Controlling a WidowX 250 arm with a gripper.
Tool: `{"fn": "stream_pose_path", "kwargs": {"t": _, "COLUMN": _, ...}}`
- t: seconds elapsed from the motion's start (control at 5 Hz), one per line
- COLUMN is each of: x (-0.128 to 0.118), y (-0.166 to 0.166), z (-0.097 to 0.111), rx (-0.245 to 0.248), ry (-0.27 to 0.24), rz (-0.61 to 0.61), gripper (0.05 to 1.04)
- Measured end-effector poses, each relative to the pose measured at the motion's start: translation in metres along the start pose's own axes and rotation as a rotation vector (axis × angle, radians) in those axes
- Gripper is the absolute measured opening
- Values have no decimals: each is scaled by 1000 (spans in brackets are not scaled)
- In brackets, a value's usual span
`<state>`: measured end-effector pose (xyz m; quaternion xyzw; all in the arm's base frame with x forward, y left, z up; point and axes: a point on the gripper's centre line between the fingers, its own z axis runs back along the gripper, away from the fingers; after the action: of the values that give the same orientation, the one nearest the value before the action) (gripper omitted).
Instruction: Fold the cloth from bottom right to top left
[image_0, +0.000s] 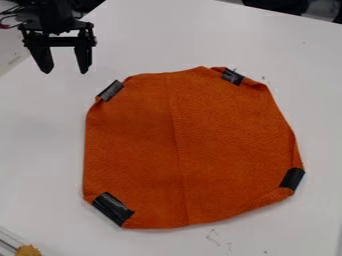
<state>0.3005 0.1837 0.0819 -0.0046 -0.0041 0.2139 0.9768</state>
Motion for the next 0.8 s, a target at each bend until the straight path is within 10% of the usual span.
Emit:
{"fn": "stream_pose_path", "kwargs": {"t": 0.4, "x": -24, "y": -25, "z": -26, "rx": -56, "ry": 95, "rz": -75, "gripper": 999}}
{"fn": "stream_pose_path", "kwargs": {"t": 0.8, "x": -98, "y": -100, "z": -8, "rx": -97, "ry": 60, "rz": -371, "gripper": 999}}
